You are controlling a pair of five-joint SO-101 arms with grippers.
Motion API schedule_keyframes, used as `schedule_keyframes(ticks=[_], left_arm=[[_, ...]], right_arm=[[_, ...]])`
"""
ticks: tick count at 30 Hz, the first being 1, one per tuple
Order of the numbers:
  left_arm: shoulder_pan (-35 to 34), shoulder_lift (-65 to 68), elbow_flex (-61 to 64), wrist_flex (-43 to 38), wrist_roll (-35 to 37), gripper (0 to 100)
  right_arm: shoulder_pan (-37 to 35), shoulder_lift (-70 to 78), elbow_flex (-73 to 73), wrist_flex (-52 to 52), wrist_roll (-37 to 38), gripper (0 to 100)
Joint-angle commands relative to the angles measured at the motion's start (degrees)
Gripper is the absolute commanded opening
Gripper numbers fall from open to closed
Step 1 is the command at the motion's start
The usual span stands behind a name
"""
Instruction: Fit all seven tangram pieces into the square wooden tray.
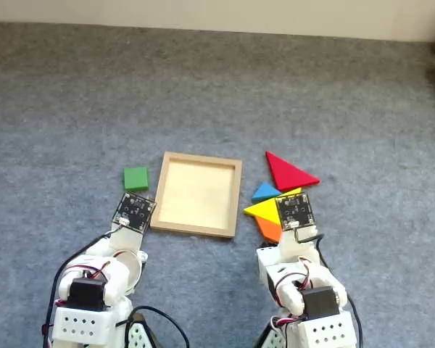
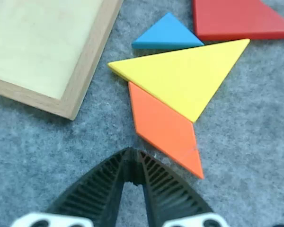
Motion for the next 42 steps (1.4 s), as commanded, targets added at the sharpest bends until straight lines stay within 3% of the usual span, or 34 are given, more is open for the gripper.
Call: schedule_keyframes(ticks=[1,27,36,42], left_arm=[[-0.04,-2.15,1.10,0.35,-0.18,1],[-0.04,-2.15,1.10,0.35,-0.18,1],[-0.04,-2.15,1.10,0.35,-0.18,1],[-0.04,-2.15,1.10,0.35,-0.18,1]], right_arm=[[-0.31,-0.92,8.48,0.40,-0.18,0.6],[-0.22,-0.92,8.48,0.40,-0.35,0.6],[18.24,-0.92,4.53,-13.93,-0.70,0.5],[20.35,-0.40,-4.79,-10.33,-7.74,0.5]])
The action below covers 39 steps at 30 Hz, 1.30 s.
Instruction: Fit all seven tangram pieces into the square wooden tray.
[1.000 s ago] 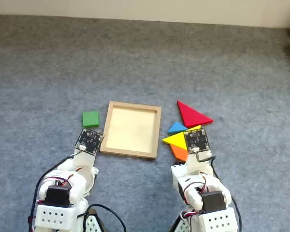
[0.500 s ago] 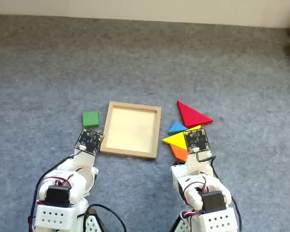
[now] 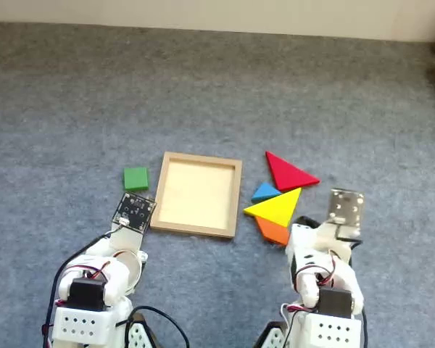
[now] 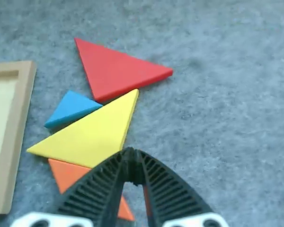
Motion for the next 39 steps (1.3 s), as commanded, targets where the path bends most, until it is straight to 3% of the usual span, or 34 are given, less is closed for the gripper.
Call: schedule_keyframes(ticks=[1,13,25,27,32,34,37,39], left_arm=[[-0.04,-2.15,1.10,0.35,-0.18,1],[-0.04,-2.15,1.10,0.35,-0.18,1],[-0.04,-2.15,1.10,0.35,-0.18,1],[-0.04,-2.15,1.10,0.35,-0.18,1],[-0.04,-2.15,1.10,0.35,-0.18,1],[-0.04,-2.15,1.10,0.35,-0.18,1],[-0.04,-2.15,1.10,0.35,-0.18,1],[-0.04,-2.15,1.10,0.35,-0.18,1]], right_arm=[[0.48,-0.31,-6.90,3.03,-3.52,0.5],[-9.89,1.63,-26.51,15.78,-8.62,0.5],[-10.95,41.10,-51.12,14.46,-10.02,0.5],[-11.03,47.08,-54.11,10.07,-6.07,0.5],[-10.86,60.00,-56.75,-4.18,20.84,0.6],[-11.12,64.31,-56.75,-7.96,28.13,0.7],[-12.70,70.90,-57.01,-8.04,27.52,4.4],[-13.32,75.12,-58.51,-8.13,26.55,13.3]])
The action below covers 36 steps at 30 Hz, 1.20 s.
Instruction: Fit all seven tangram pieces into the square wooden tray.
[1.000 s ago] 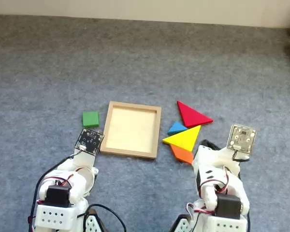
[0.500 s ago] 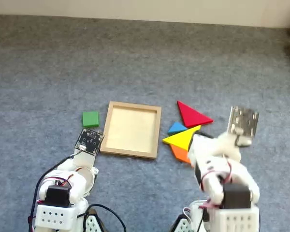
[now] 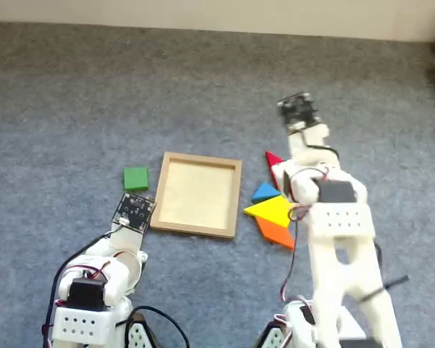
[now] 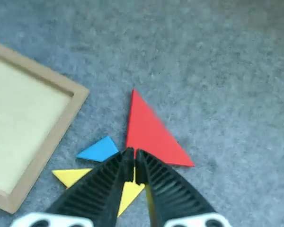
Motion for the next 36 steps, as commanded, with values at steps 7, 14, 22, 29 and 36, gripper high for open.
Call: schedule_keyframes(ticks=[7,14,22,29,36], left_arm=[[-0.04,-2.15,1.10,0.35,-0.18,1],[-0.04,-2.15,1.10,0.35,-0.18,1],[-0.04,-2.15,1.10,0.35,-0.18,1],[-0.04,-2.15,1.10,0.35,-0.18,1],[-0.04,-2.15,1.10,0.35,-0.18,1]], right_arm=[[-2.59,18.07,-12.26,-1.80,0.70,29.3],[-2.95,31.25,-22.20,-1.80,0.70,29.3],[-2.24,42.86,-27.65,-1.80,0.88,29.3],[4.00,46.02,-27.47,-1.80,0.70,24.8],[11.38,48.04,-27.47,-1.80,1.05,12.4]])
